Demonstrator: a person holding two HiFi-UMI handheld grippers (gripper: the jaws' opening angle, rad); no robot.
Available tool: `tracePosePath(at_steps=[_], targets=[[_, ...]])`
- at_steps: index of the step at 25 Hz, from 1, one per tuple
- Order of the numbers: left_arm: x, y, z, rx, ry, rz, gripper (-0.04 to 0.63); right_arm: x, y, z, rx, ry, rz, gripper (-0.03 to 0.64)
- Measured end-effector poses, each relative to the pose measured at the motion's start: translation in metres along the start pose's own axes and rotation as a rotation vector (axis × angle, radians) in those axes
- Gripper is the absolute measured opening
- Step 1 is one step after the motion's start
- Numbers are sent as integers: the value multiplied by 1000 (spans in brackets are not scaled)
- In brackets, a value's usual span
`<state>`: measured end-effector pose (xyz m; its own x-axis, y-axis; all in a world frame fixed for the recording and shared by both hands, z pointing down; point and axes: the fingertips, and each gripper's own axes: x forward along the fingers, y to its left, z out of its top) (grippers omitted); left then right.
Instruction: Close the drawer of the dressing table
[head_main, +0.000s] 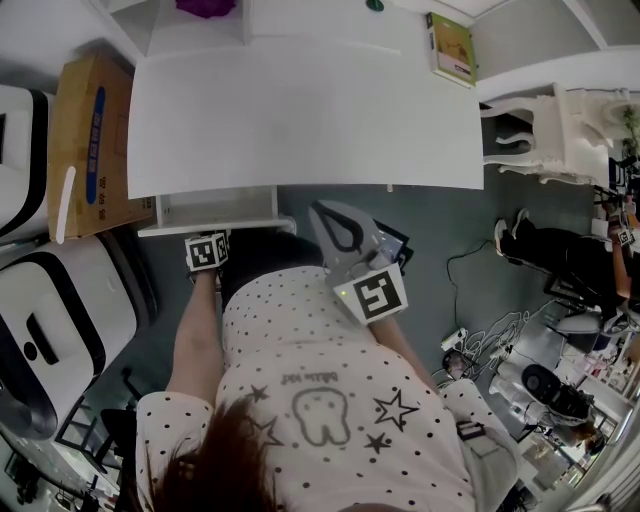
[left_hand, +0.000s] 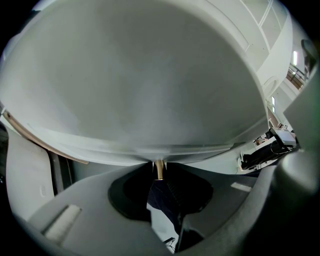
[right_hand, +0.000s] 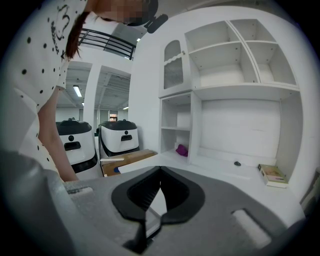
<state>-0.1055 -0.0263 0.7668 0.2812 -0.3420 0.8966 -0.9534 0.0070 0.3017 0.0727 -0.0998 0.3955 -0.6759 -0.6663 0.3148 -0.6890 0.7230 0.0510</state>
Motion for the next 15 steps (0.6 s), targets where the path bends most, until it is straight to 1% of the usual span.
tracePosePath(at_steps=[9,15], targets=[[1,-2,4,15,-5,0,91,0,-2,1,13,3,-2,-5],[0,-3,4,10,1,2,91,-1,-3,2,16,2,1,-5]])
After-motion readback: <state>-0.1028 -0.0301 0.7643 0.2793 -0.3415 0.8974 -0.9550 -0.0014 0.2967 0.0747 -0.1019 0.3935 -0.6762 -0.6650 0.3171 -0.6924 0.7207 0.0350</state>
